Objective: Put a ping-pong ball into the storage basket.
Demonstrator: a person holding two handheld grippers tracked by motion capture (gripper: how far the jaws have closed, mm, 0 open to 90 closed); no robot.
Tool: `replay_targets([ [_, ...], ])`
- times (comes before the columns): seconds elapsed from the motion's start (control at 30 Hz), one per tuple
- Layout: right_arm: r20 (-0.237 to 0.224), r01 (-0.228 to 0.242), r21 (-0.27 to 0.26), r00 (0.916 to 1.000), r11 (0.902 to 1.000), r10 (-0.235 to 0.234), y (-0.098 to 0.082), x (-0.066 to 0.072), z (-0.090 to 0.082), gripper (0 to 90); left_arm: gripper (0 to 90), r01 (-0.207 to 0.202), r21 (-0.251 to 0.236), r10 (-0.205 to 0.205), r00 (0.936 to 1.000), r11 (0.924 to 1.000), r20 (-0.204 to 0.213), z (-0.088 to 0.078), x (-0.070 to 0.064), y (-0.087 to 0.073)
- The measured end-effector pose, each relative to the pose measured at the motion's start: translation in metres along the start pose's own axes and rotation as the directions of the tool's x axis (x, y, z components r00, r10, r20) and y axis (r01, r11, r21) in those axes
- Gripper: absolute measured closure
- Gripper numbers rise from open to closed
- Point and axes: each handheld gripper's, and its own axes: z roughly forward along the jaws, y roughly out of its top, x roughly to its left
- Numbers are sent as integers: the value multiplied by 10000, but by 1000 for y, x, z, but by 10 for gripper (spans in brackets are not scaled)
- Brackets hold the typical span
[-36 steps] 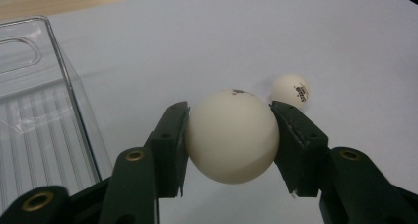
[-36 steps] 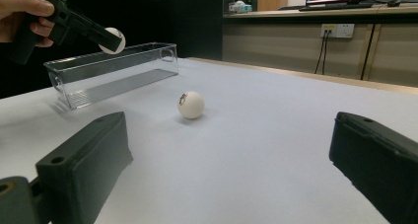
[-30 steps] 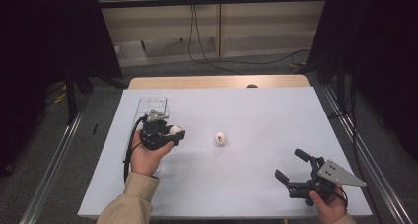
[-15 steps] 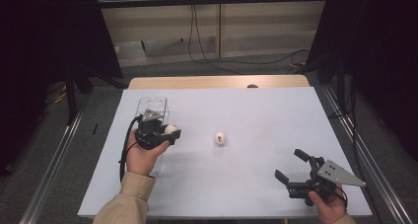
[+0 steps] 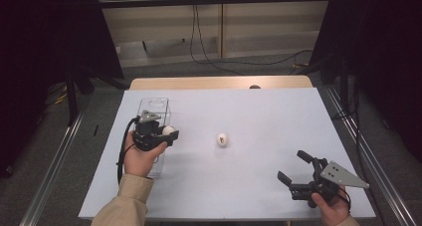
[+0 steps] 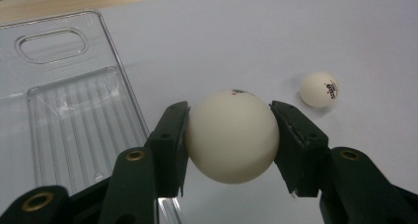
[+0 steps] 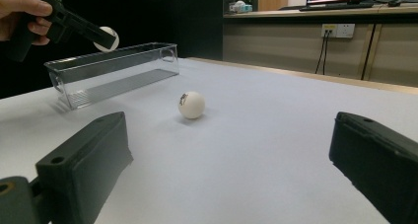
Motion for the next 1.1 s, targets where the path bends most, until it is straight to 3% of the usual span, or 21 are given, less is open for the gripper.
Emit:
replay_targets([
  [1.1,-8,8,-21,10000,10000,-8,0,0,0,16,510,13,103,-10,9997,9999,-250,-7,12,-3],
])
